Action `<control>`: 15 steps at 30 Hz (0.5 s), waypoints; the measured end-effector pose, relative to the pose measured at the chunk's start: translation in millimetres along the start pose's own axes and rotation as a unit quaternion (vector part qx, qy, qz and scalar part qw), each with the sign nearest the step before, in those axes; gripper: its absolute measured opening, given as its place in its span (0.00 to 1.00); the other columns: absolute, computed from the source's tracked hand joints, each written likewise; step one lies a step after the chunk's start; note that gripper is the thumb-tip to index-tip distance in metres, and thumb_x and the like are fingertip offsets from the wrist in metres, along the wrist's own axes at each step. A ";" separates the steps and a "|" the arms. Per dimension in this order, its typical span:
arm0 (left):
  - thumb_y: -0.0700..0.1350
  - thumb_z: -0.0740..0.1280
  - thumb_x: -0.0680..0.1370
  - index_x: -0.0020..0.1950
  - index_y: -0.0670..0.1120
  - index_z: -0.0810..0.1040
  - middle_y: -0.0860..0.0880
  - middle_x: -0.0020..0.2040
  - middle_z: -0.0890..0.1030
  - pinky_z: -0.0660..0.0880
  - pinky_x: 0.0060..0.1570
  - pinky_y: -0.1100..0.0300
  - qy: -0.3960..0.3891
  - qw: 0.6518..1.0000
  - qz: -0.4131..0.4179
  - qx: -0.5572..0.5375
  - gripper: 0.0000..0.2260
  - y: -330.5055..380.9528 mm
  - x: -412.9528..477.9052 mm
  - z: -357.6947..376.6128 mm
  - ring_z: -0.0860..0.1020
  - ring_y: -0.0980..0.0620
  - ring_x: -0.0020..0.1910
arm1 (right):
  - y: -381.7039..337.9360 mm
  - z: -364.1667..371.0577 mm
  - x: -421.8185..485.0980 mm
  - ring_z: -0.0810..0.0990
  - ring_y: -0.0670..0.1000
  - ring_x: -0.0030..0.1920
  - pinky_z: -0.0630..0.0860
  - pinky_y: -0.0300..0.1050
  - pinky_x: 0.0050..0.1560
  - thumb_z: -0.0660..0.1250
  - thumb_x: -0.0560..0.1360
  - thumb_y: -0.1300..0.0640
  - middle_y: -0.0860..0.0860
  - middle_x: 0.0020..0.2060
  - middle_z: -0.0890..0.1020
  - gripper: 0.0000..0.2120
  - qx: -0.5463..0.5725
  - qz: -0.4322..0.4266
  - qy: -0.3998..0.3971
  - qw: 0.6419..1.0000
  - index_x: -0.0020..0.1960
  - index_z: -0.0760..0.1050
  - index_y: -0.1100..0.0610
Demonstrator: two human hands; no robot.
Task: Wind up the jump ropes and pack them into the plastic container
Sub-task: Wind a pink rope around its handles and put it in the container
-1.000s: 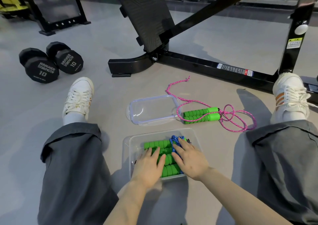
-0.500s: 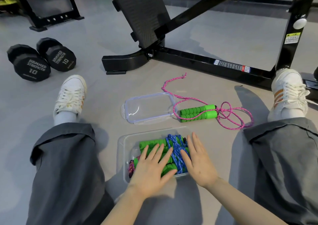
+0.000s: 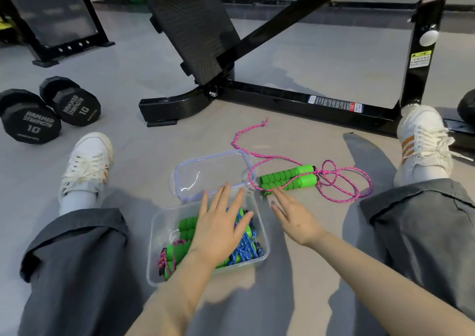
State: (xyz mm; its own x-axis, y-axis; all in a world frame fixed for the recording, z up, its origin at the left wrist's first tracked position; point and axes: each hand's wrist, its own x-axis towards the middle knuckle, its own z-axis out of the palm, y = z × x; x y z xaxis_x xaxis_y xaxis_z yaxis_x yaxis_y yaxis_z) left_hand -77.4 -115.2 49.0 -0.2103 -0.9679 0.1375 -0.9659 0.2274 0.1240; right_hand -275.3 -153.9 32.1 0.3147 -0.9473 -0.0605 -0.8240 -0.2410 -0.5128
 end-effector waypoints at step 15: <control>0.60 0.52 0.77 0.67 0.47 0.75 0.39 0.65 0.76 0.58 0.62 0.42 -0.013 0.999 0.011 0.043 0.27 35.2 47.2 65.4 0.74 0.43 0.66 | 69.8 -21.8 96.9 0.40 0.55 0.76 0.42 0.54 0.74 0.60 0.75 0.62 0.55 0.76 0.42 0.39 -0.268 0.044 -0.146 0.951 0.76 0.38 0.59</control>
State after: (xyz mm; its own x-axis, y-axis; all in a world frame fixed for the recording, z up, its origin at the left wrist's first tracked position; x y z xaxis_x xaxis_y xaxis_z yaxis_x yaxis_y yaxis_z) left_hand -131.2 -159.9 -4.4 -0.2338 -0.9657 0.1130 -0.9703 0.2391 0.0356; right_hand -312.6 -267.1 9.1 0.2865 -0.8886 -0.3583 -0.9504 -0.3110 0.0111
